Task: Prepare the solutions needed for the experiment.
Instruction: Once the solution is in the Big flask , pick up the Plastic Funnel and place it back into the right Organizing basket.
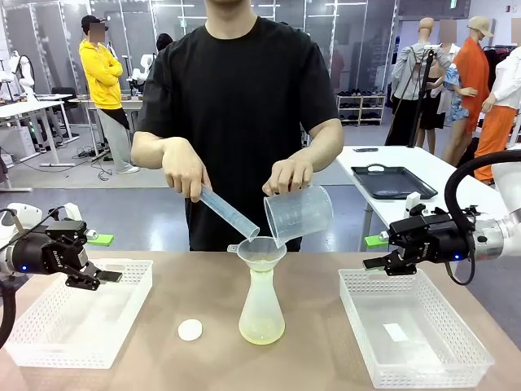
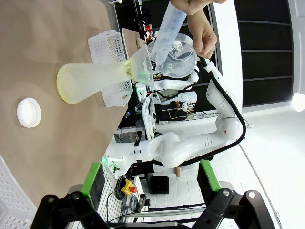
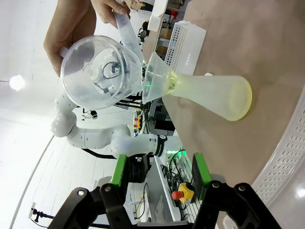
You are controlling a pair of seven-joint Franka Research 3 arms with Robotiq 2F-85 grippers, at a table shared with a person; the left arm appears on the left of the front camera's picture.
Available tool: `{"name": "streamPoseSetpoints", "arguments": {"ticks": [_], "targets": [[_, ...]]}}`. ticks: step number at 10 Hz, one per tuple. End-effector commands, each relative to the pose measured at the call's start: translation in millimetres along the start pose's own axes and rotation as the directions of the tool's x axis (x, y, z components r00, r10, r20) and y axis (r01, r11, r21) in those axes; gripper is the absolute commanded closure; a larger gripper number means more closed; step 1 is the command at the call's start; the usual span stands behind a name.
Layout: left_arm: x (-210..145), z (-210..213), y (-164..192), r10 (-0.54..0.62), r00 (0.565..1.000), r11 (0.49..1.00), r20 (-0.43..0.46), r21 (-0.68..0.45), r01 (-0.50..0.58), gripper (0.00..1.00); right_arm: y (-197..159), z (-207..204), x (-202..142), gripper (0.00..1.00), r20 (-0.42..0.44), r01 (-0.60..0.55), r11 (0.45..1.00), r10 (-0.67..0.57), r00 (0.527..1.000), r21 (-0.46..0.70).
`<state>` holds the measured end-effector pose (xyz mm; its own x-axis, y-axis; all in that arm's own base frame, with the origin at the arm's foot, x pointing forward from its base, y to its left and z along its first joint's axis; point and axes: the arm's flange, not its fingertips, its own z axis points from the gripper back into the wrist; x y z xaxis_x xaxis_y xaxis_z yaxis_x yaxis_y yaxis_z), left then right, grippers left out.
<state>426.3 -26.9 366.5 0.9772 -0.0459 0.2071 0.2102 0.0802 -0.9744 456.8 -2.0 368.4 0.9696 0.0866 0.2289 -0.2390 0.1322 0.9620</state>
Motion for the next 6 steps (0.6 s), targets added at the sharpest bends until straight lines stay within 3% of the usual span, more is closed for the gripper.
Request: {"name": "streamPoseSetpoints", "arguments": {"ticks": [1,6], "targets": [[1.8,-0.1,-2.6,0.008,1.000,1.000,0.003,0.003,-0.008,0.00,0.1,0.2,-0.1,0.33,-0.001,0.000,1.000,0.000,1.000,0.000],[1.8,-0.1,-2.6,0.008,1.000,1.000,0.003,0.003,-0.008,0.00,0.1,0.2,-0.1,0.33,-0.001,0.000,1.000,0.000,1.000,0.000]]}}
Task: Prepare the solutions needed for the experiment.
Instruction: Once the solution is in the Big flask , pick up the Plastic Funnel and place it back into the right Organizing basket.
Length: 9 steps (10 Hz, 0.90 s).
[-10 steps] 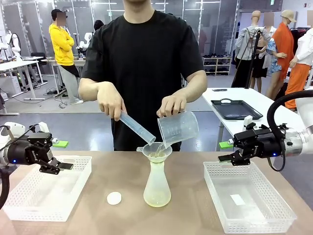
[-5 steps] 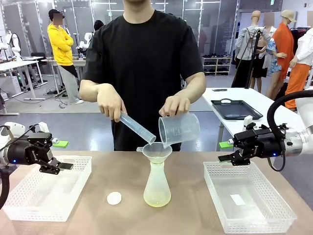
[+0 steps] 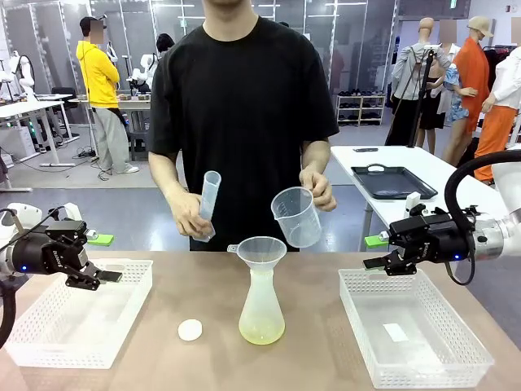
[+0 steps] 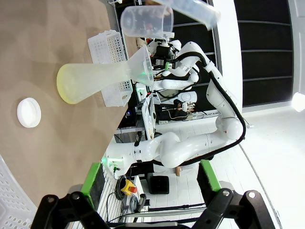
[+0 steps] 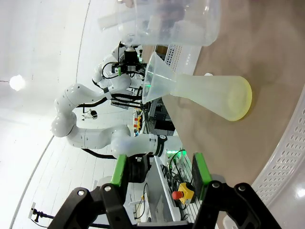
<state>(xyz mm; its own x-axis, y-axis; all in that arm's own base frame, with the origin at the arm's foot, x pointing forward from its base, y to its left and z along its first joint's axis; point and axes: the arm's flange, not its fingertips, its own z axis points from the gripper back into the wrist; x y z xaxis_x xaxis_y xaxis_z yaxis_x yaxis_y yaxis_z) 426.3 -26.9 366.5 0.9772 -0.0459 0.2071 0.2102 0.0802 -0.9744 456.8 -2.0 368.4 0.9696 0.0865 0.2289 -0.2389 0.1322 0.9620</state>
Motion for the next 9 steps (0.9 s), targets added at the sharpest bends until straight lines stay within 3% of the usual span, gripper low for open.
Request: {"name": "streamPoseSetpoints", "arguments": {"ticks": [1,9], "targets": [[1.8,-0.1,-2.6,0.008,1.000,1.000,0.003,0.003,-0.008,0.00,0.1,0.1,-0.1,0.33,-0.002,0.000,1.000,0.000,1.000,0.000],[1.8,-0.1,-2.6,0.008,1.000,1.000,0.003,0.003,-0.008,0.00,0.1,0.1,-0.1,0.33,-0.002,0.000,1.000,0.000,1.000,0.000]]}}
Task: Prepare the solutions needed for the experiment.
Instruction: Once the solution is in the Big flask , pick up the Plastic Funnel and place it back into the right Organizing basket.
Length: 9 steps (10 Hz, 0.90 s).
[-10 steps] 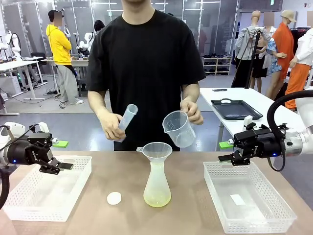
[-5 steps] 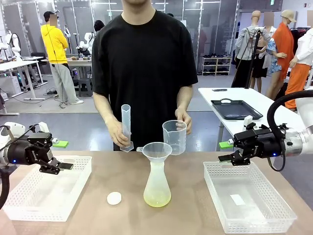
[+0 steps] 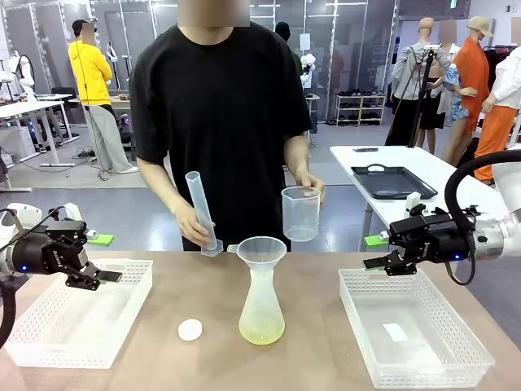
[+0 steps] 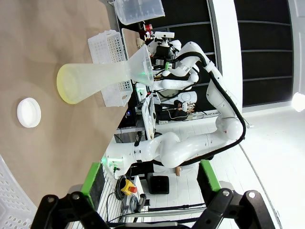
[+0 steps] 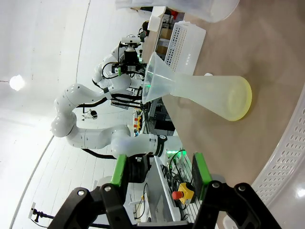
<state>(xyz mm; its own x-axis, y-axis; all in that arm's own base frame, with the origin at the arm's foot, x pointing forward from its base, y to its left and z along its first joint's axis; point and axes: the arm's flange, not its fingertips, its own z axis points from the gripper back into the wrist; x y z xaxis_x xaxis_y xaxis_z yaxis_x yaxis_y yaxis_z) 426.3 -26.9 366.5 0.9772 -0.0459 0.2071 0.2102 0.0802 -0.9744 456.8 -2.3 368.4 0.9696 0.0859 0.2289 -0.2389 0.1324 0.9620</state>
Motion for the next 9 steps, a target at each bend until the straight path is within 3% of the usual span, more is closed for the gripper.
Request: {"name": "streamPoseSetpoints", "arguments": {"ticks": [1,4,5,7,8,9], "targets": [[1.8,-0.1,-2.6,0.008,1.000,1.000,0.003,0.003,-0.008,0.00,0.1,-0.2,-0.1,0.33,-0.002,0.000,1.000,0.000,1.000,0.000],[1.8,-0.1,-2.6,0.008,1.000,1.000,0.003,0.003,-0.008,0.00,0.0,0.0,0.0,0.33,0.000,0.000,1.000,0.000,1.000,0.000],[1.8,-0.1,-2.6,0.008,1.000,1.000,0.003,0.003,-0.008,0.00,10.9,-1.6,-0.6,0.33,-0.019,-0.021,0.998,0.020,1.000,-0.060],[1.8,-0.1,-2.6,0.008,1.000,1.000,0.003,0.003,-0.008,0.00,55.9,-2.4,7.4,0.33,-0.021,-0.022,0.939,0.016,1.000,-0.343],[1.8,-0.1,-2.6,0.008,1.000,1.000,0.003,0.003,-0.008,0.00,77.3,-5.6,12.7,0.33,-0.014,-0.005,0.882,-0.002,1.000,-0.471],[1.8,-0.1,-2.6,0.008,1.000,1.000,0.003,0.003,-0.008,0.00,96.6,-9.0,18.3,0.33,-0.003,-0.010,0.839,0.010,1.000,-0.545]]}}
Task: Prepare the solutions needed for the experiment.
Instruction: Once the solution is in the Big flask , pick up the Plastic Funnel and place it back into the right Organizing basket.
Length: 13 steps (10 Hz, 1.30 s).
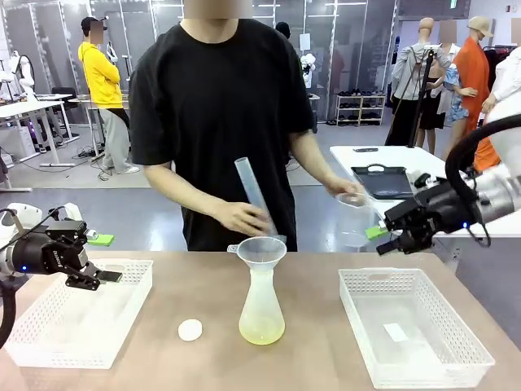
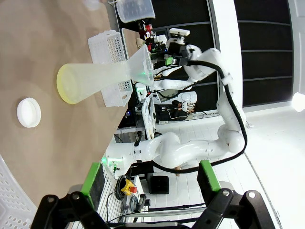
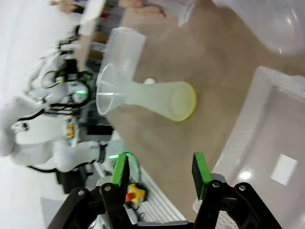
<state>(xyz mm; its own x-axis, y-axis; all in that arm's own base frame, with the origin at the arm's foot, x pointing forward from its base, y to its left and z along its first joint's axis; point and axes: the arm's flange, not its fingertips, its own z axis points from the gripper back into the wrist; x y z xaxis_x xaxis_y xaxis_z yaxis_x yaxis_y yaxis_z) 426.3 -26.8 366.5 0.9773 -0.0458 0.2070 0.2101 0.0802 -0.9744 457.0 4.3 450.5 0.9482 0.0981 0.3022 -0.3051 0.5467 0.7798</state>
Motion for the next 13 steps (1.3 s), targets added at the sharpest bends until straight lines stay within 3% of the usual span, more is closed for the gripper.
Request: {"name": "streamPoseSetpoints", "arguments": {"ticks": [1,4,7,9,13], "targets": [[1.8,-0.2,-2.7,0.007,1.000,1.000,0.003,0.003,-0.007,0.00,35.9,-4.6,5.3,0.33,-0.031,0.065,0.978,-0.072,0.997,-0.197],[1.8,-0.2,-2.7,0.007,1.000,1.000,0.003,0.003,-0.007,0.00,79.8,-23.7,13.8,0.33,-0.004,0.110,0.874,-0.127,0.992,-0.473],[1.8,-0.2,-2.7,0.007,1.000,1.000,0.003,0.003,-0.007,0.00,100.8,-35.0,10.4,0.33,0.016,0.146,0.765,-0.175,0.984,-0.627],[1.8,-0.2,-2.7,0.007,1.000,1.000,0.003,0.003,-0.007,0.00,93.5,-33.8,11.9,0.33,0.008,0.115,0.804,-0.136,0.991,-0.583],[1.8,-0.2,-2.7,0.007,1.000,1.000,0.003,0.003,-0.007,0.00,93.5,-33.8,11.9,0.33,0.008,0.115,0.804,-0.136,0.991,-0.583]]}}
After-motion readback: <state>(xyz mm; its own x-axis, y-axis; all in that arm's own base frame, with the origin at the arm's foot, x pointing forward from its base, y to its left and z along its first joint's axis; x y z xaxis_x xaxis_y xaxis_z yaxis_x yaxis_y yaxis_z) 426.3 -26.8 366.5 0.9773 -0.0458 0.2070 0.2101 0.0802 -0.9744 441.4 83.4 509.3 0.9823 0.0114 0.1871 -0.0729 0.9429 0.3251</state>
